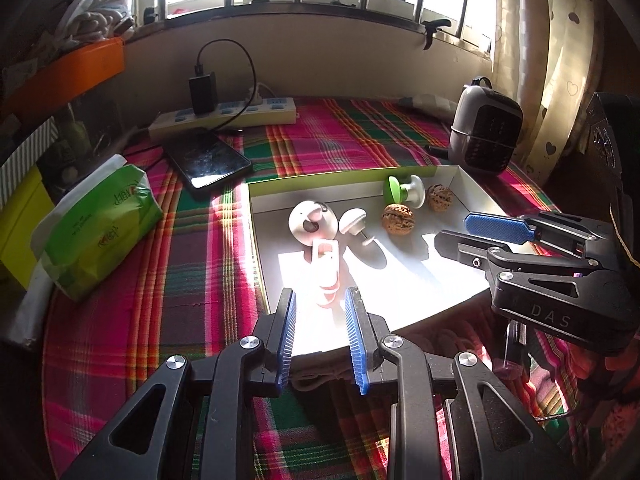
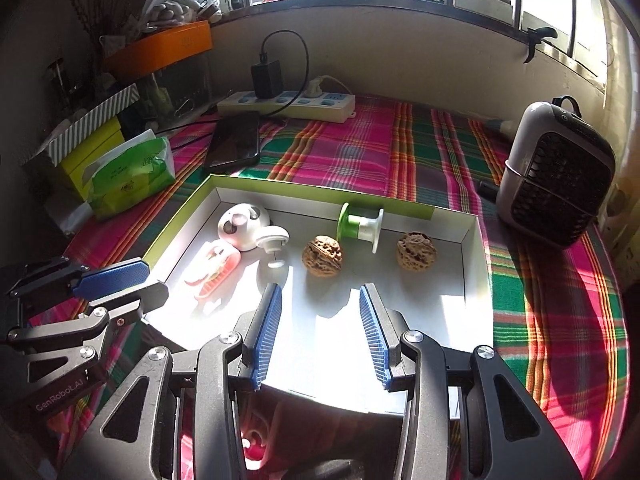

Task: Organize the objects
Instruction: 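Lower the white clip into the box and open the left tool, then withdraw the left tool toward the pink-and-white hook clip while the right tool approaches the black cylinder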

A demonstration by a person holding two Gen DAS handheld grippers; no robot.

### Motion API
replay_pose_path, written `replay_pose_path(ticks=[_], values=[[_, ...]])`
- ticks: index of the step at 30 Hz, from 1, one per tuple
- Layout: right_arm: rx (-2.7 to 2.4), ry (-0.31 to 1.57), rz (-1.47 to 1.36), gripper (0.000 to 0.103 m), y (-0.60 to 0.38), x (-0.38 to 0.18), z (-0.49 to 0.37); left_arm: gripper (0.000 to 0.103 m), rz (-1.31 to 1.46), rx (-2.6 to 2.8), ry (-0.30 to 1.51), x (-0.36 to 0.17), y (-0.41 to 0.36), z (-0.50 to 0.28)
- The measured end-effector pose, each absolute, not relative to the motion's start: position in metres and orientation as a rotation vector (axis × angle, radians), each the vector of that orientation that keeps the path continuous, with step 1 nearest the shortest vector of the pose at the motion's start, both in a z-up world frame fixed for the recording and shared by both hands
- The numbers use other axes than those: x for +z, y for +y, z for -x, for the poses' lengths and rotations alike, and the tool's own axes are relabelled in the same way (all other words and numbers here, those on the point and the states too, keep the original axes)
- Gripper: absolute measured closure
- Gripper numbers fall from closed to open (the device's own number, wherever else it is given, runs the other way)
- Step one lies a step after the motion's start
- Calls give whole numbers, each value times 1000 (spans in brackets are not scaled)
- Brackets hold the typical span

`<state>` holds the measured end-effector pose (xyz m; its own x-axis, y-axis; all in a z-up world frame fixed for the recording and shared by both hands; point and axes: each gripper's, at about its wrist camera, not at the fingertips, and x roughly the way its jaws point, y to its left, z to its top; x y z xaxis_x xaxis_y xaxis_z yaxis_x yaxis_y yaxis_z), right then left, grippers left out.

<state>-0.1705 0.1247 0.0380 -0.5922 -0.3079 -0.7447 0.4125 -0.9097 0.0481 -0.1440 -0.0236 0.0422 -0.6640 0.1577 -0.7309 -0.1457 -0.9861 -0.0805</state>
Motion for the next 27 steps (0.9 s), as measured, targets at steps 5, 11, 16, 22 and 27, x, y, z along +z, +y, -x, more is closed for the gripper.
replay_pose_path(ticks=[5, 11, 16, 22, 27], values=[[-2511, 167, -1101, 61, 138, 42, 153, 80, 1179, 2728, -40, 45, -28, 132], [-2546, 137, -1104, 61, 154, 42, 134, 79, 1166, 2720, -55, 41, -31, 120], [-2570, 60, -1122, 58, 169, 38, 120, 78, 1161, 2721, -70, 42, -32, 112], [-2592, 47, -1131, 54, 175, 33, 109, 78, 1159, 2714, -80, 41, -34, 105], [-2604, 33, -1185, 54, 177, 24, 105, 78, 1167, 2689, -76, 37, -31, 101]])
